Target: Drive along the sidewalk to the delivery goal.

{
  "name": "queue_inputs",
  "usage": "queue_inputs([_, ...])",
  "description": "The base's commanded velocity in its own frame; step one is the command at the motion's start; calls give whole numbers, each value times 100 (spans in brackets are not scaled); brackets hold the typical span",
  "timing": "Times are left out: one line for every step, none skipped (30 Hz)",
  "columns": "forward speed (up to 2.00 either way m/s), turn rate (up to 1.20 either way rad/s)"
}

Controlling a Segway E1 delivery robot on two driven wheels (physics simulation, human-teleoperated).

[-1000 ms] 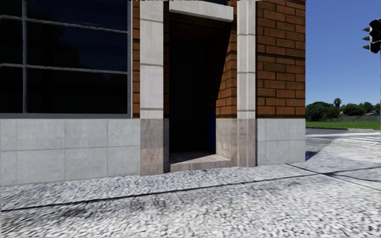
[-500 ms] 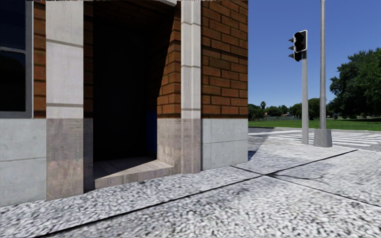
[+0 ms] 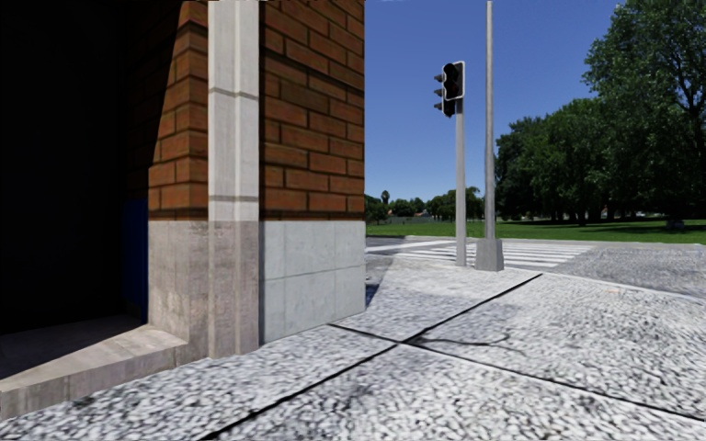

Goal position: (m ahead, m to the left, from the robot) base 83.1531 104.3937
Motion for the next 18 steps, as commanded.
queue_inputs([200, -70])
queue_inputs([200, -70])
queue_inputs([200, -70])
queue_inputs([200, -70])
queue_inputs([200, -70])
queue_inputs([200, -70])
queue_inputs([200, -70])
queue_inputs([200, -70])
queue_inputs([200, -70])
queue_inputs([200, -68])
queue_inputs([200, -68])
queue_inputs([200, -57])
queue_inputs([200, -51])
queue_inputs([200, -49])
queue_inputs([200, -49])
queue_inputs([200, -57])
queue_inputs([200, -69])
queue_inputs([200, -69])
